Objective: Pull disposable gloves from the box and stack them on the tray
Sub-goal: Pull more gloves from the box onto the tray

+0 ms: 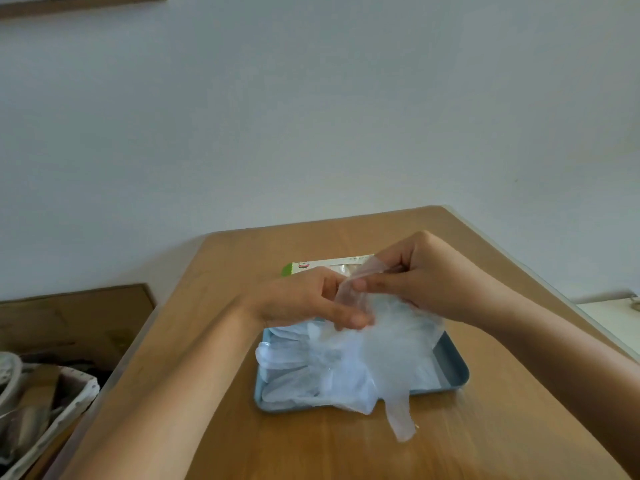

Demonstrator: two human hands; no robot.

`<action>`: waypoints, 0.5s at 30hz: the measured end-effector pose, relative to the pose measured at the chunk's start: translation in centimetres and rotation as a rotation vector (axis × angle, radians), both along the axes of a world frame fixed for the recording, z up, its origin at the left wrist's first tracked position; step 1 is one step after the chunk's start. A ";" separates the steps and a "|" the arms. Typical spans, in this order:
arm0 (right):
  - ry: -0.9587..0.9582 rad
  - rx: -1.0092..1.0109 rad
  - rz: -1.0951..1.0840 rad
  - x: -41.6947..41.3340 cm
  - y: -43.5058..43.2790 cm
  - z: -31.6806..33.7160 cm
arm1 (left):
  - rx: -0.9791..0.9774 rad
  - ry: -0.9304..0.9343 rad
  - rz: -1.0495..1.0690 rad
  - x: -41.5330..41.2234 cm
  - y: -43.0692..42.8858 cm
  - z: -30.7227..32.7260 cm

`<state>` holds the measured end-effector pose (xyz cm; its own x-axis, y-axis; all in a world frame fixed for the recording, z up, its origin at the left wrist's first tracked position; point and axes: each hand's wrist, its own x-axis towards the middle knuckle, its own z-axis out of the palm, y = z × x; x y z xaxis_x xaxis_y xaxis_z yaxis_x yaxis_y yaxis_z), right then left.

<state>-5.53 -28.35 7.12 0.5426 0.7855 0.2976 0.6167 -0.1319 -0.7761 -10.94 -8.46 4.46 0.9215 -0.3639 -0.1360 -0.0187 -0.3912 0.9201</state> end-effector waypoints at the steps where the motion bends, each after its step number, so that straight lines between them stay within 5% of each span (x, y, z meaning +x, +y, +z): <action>1: 0.026 0.022 -0.033 0.0 -0.1 0.1 | -0.020 -0.001 -0.005 -0.2 0.3 -0.2; 9: 0.356 0.032 -0.208 1.0 -0.1 -2.7 | -0.095 0.038 0.099 -0.6 4.4 0.5; 15: 0.416 -0.079 -0.327 2.7 0.8 -6.3 | -0.188 0.300 0.371 1.8 5.5 -0.8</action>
<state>-2.82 -27.50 0.85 0.8221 0.5673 -0.0477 0.1762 -0.3332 -0.9262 -9.15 -2.93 3.65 0.9239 -0.0634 -0.3774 0.3652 -0.1484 0.9190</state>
